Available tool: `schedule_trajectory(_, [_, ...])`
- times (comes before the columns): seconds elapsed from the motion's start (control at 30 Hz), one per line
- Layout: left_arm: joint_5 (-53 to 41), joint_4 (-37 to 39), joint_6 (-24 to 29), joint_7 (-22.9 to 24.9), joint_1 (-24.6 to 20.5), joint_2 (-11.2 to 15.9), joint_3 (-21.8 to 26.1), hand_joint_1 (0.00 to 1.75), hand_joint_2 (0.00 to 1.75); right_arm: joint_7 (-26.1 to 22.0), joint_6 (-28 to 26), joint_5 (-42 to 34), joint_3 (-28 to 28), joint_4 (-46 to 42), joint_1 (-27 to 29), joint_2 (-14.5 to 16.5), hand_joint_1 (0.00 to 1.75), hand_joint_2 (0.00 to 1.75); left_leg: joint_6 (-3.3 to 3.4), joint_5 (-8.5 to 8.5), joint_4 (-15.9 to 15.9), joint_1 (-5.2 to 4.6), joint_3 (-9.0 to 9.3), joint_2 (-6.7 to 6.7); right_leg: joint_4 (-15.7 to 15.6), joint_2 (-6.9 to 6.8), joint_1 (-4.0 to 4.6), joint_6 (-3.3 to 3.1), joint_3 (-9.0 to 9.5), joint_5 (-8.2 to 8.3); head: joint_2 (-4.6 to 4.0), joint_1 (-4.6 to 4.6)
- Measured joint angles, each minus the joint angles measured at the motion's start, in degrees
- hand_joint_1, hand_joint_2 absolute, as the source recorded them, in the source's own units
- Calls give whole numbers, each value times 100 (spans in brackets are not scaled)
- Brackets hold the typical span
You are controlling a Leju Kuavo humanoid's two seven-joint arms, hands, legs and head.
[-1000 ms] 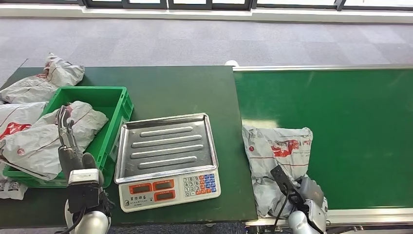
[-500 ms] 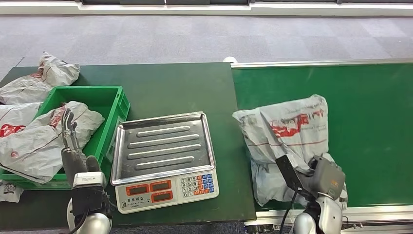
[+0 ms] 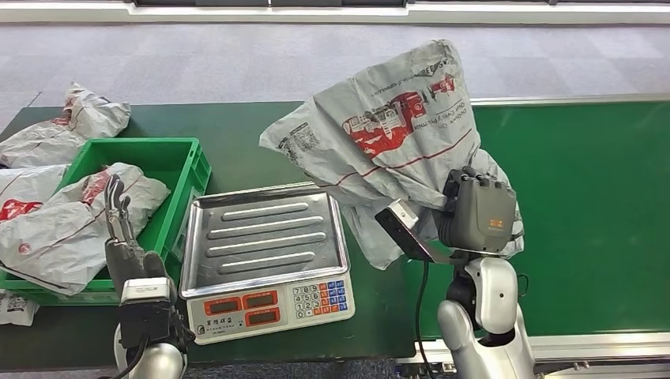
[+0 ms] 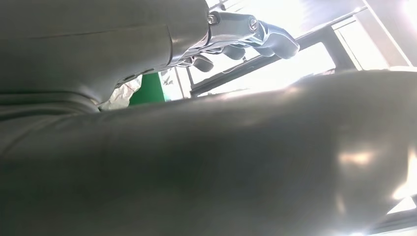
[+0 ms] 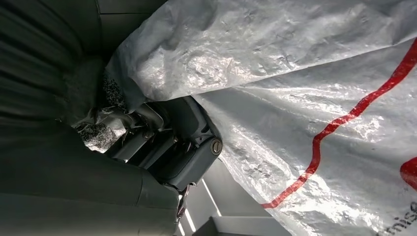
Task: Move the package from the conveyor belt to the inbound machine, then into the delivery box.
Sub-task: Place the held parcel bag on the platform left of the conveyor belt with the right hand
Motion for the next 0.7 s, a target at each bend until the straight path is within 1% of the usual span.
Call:
schedule_trajectory(0.07, [21,6,-9,-3,-1,-3,0,0,0,-51,99,14,140,5,-135,-24,175,175,0,-1,-1,0,-30,6,2,4,-1,0,-6,1,0,0])
schedule_trajectory(0.17, [138,8,-20,-41,-1,-8,0,0,0,-109,370,-40,538,190,-574,-35,175,175,-2,1,-1,0,-40,14,4,10,0,-2,-19,5,0,0])
schedule_trajectory(0.27, [299,8,-21,-121,12,-9,3,0,0,-179,547,-219,1006,559,-1003,7,175,175,-10,7,-1,1,-39,9,8,8,1,-3,-21,6,0,0])
schedule_trajectory(0.37, [433,8,-6,-209,22,-6,7,0,0,-328,559,-494,1412,1046,-1312,121,175,175,-15,11,0,2,-23,2,14,4,2,-4,-27,6,0,-1])
schedule_trajectory(0.47, [504,16,30,-249,21,2,9,0,0,-524,555,-872,1739,1547,-1543,247,175,175,-20,17,0,3,-12,-3,19,-1,2,-8,-37,9,0,-1])
schedule_trajectory(0.57, [555,25,61,-270,16,8,11,0,0,-748,624,-1354,1945,1957,-1749,369,175,175,-21,18,0,2,-14,-3,20,0,1,-10,-39,10,0,-1])
schedule_trajectory(0.7, [657,36,107,-296,-11,16,12,0,0,-1199,877,-2307,2085,2511,-1989,563,175,175,-22,19,0,2,-14,-3,20,-1,1,-11,-40,11,0,-1])
